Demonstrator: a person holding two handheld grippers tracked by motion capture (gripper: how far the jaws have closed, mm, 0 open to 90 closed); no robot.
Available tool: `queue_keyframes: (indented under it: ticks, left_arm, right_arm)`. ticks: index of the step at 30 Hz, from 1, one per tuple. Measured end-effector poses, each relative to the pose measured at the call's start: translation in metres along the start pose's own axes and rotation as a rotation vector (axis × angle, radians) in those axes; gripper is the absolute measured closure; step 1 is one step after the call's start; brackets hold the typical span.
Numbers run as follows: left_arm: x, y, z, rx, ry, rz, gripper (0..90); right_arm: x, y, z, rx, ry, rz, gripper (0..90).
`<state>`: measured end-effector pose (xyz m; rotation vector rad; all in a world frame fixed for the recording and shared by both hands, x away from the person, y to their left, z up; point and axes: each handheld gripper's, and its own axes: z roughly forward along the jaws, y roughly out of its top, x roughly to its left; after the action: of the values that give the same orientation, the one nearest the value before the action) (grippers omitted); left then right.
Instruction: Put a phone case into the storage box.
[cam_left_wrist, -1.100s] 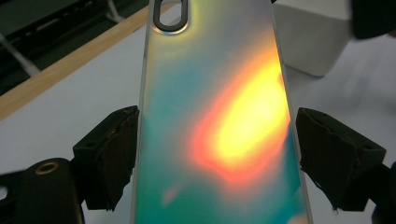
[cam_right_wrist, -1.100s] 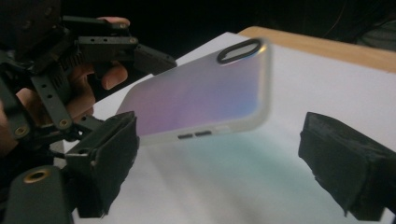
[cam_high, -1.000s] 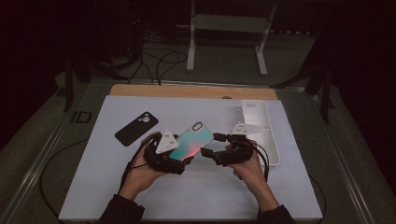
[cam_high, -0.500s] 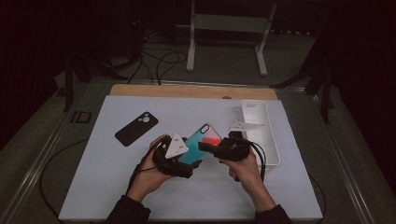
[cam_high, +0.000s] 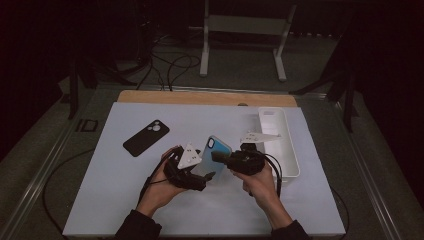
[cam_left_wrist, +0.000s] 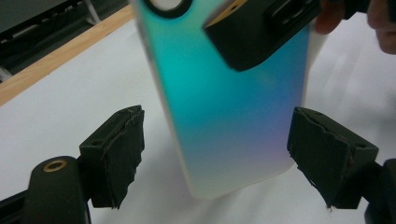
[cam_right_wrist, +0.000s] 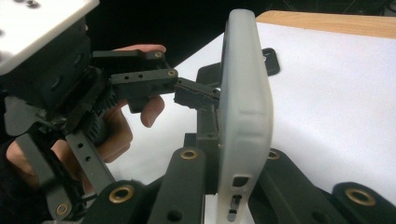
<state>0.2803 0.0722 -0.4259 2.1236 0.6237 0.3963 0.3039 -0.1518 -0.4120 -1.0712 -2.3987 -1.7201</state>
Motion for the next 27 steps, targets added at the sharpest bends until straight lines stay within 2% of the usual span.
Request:
queue_keyframes:
  ticks: [5,11,16,21,27]
  left_arm:
    - [0.007,-0.003,-0.005,-0.026,-0.048,-0.045,17.8]
    - [0.011,-0.005,-0.007,-0.035,-0.107,-0.075,15.3]
    - [0.014,-0.009,-0.006,-0.045,-0.138,-0.102,15.2]
    - [0.016,-0.011,-0.005,-0.050,-0.169,-0.120,15.7]
    - [0.014,-0.011,-0.003,-0.043,-0.211,-0.108,16.3]
  right_arm:
    - [0.000,0.002,-0.004,-0.009,-0.013,-0.019,86.7]
    - [0.001,0.004,-0.011,-0.031,-0.007,-0.045,86.7]
    - [0.003,0.005,-0.017,-0.043,0.001,-0.066,86.6]
    - [0.006,0.007,-0.022,-0.056,0.023,-0.078,86.5]
    - [0.006,0.008,-0.023,-0.064,0.071,-0.088,86.5]
